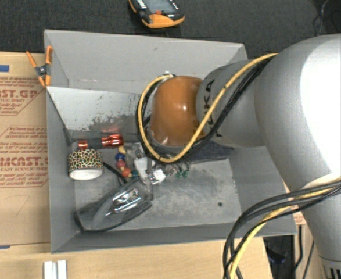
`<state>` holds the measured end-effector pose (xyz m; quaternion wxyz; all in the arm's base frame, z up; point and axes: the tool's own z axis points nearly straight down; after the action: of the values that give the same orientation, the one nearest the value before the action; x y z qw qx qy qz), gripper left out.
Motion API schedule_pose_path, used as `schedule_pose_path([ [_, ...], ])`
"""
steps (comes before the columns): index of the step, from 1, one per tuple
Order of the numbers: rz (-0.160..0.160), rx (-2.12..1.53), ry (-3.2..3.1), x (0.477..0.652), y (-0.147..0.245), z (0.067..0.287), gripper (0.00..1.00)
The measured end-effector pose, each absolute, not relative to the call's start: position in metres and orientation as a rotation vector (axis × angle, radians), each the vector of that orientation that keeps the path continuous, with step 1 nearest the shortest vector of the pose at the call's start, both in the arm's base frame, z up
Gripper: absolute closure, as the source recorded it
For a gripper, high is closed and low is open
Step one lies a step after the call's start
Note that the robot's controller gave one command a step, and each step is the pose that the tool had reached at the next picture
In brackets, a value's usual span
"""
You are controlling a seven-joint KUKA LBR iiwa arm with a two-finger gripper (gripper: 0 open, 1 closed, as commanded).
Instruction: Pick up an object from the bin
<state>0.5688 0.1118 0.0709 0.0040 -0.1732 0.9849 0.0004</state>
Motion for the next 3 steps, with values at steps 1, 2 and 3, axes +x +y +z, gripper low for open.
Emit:
schedule_pose_path([
  [1,0.008,-0.539,3.081,0.57,0.114,0.072,1.0],
  [2,0.009,-0.539,3.081,0.57,0.114,0.072,1.0],
  [3,0.009,-0.569,3.073,0.574,0.104,0.198,1.0],
])
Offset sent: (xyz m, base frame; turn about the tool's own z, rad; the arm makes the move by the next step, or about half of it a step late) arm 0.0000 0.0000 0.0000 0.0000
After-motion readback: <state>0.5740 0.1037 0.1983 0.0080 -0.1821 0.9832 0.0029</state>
